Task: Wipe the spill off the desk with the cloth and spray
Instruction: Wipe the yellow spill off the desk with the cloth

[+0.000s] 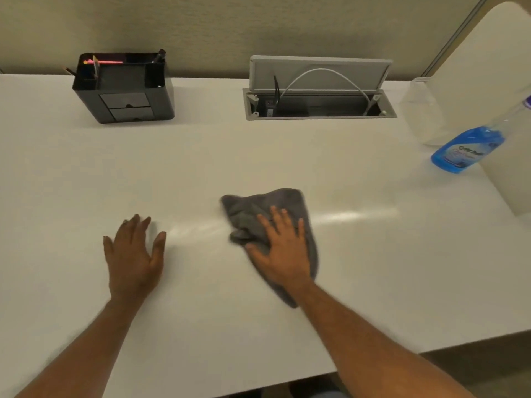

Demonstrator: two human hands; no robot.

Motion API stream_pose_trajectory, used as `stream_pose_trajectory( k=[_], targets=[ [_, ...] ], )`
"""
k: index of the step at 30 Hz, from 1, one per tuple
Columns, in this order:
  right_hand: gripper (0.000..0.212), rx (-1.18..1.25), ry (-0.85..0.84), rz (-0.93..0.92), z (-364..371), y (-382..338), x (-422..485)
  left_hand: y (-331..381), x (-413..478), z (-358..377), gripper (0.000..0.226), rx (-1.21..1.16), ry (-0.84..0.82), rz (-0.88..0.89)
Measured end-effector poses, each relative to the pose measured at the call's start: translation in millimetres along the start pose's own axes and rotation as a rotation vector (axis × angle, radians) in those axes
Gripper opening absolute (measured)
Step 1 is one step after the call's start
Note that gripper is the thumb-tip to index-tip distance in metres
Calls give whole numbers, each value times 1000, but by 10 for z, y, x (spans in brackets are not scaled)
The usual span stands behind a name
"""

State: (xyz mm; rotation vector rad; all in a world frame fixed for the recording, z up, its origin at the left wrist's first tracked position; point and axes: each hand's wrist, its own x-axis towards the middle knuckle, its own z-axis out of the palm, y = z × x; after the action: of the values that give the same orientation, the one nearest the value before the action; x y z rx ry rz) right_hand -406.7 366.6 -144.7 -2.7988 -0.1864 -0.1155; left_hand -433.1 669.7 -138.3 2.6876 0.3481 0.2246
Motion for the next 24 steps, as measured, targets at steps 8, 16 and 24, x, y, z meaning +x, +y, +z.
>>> stream_pose_trajectory(
  k=[8, 16, 24],
  targets=[
    [79, -62, 62, 278, -118, 185, -5, 166, -45, 78, 65, 1, -26, 24],
    [75, 119, -201, -294, 215, -895, -578, 211, 14, 60, 66, -54, -3, -6],
    [72, 3, 22, 49, -276, 647, -429, 740, 8, 308, 65, -63, -53, 121]
  ],
)
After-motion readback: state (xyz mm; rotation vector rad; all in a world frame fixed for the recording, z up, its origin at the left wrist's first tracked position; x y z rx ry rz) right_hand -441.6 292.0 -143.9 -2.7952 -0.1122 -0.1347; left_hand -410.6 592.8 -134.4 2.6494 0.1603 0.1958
